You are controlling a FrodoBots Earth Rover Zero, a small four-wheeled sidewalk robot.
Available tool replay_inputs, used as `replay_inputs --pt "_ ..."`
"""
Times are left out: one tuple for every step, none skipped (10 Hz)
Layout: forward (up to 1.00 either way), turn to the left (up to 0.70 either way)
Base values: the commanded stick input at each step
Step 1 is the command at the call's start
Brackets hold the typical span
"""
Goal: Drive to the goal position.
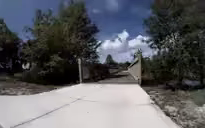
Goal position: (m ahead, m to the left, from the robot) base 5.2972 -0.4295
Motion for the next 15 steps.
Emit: replay_inputs --pt "0.84 0.0" --pt "0.84 0.0" --pt "0.84 0.0" --pt "0.84 0.0" --pt "0.84 -0.34" --pt "0.84 -0.34" --pt "0.84 -0.34" --pt "0.84 0.0" --pt "0.84 0.0" --pt "0.84 0.0" --pt "0.84 0.0" --pt "0.84 0.0" --pt "0.84 0.0" --pt "0.84 0.0" --pt "0.84 0.0"
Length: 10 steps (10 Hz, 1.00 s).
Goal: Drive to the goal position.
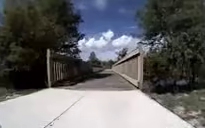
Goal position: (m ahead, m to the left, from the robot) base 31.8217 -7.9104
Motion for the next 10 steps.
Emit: replay_inputs --pt "0.84 0.0" --pt "0.84 0.0" --pt "0.84 0.0" --pt "0.84 0.0" --pt "0.84 0.0" --pt "0.84 0.0" --pt "0.84 0.0" --pt "0.84 0.0" --pt "0.84 -0.16" --pt "0.85 -0.29"
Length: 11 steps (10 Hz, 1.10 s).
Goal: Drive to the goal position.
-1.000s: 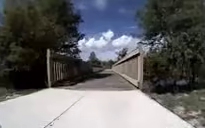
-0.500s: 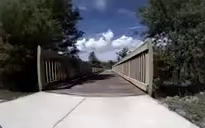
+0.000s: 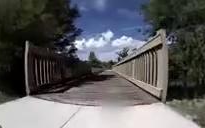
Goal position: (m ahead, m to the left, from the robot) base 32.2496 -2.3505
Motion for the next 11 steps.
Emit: replay_inputs --pt "0.85 -0.13" --pt "0.85 -0.05" --pt "0.85 0.0" --pt "0.85 0.0" --pt "0.85 0.0" --pt "0.85 0.0" --pt "0.85 0.0" --pt "0.85 0.0" --pt "0.85 0.0" --pt "0.85 0.0" --pt "0.85 0.0"
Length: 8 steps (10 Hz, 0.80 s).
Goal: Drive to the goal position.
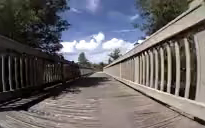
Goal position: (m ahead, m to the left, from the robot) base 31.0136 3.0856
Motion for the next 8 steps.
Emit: replay_inputs --pt "0.85 0.0" --pt "0.85 0.0" --pt "0.85 0.0" --pt "0.85 0.0" --pt "0.85 0.0" --pt "0.85 0.0" --pt "0.85 0.0" --pt "0.85 0.0"
